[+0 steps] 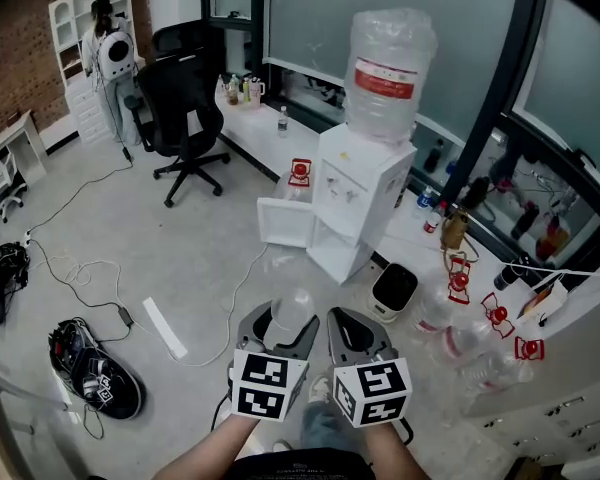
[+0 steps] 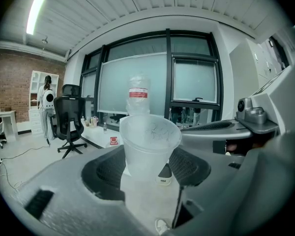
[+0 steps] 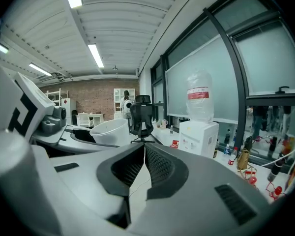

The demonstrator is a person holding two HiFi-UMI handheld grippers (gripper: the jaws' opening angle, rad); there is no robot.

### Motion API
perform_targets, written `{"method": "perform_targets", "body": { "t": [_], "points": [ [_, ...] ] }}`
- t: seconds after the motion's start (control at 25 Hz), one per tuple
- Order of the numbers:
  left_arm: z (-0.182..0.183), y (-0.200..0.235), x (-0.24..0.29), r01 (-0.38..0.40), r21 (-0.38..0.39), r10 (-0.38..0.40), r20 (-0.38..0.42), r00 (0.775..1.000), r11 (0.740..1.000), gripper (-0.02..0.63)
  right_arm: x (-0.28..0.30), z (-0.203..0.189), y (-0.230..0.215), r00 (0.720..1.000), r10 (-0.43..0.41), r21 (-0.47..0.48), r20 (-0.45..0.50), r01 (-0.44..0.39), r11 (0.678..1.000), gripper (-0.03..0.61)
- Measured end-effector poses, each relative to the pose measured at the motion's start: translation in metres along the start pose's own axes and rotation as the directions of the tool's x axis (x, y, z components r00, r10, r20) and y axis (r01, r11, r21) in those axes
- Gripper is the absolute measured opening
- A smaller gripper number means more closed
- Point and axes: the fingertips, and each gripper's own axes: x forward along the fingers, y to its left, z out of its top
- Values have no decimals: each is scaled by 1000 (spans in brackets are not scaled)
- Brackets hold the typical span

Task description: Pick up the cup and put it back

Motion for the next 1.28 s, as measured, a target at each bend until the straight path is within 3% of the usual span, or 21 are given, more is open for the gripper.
{"method": "perform_targets", "body": {
  "t": [0.92, 1.28],
  "points": [
    [59, 57, 223, -34, -17, 33, -55, 998, 999, 272, 181, 27, -157, 994, 79, 23, -74, -78, 997, 23],
    [70, 71, 269, -44, -19, 42, -69, 997, 999, 272, 220, 37, -192, 992, 97, 17, -81, -96, 995, 23]
  ]
}}
